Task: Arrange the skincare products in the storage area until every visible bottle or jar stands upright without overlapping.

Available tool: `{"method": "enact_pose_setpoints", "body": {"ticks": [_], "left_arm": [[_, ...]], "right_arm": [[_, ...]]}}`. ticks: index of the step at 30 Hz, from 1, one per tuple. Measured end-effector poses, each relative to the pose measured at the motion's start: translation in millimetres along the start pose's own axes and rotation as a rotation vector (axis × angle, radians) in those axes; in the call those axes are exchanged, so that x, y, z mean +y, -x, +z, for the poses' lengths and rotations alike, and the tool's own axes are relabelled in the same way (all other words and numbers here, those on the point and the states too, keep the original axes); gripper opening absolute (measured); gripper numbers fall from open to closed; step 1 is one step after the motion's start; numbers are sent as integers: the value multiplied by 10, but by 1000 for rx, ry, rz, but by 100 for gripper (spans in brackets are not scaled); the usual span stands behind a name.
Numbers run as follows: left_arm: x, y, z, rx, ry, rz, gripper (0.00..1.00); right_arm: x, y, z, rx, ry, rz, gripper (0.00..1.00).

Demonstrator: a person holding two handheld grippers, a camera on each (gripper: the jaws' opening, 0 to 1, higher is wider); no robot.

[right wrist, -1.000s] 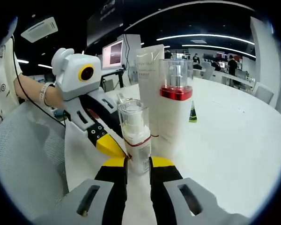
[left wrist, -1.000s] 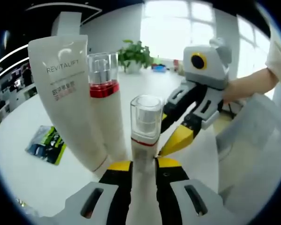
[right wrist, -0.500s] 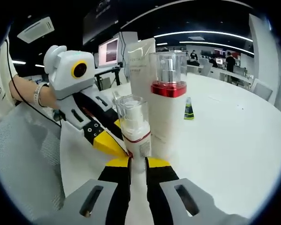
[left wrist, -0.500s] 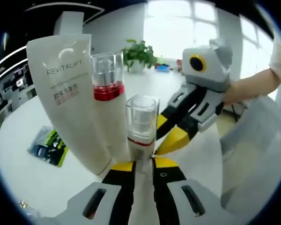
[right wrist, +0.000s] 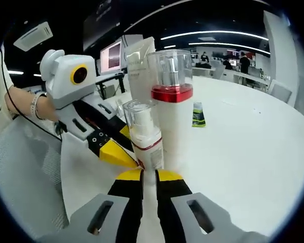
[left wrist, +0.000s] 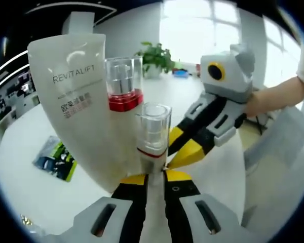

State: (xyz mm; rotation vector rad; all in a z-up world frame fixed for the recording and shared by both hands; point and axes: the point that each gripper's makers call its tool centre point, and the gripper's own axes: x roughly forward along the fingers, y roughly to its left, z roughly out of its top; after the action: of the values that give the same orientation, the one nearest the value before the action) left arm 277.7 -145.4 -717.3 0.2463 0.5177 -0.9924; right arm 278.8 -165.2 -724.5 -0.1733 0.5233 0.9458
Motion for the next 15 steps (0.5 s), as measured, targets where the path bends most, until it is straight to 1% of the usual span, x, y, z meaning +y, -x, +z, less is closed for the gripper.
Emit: {"method": "enact_pose_setpoints", "body": {"ticks": [15], "left_arm": [[10, 4, 16, 2, 13, 9, 6]], "right_arm": [[-22, -33, 0, 5, -12, -1, 9]]}}
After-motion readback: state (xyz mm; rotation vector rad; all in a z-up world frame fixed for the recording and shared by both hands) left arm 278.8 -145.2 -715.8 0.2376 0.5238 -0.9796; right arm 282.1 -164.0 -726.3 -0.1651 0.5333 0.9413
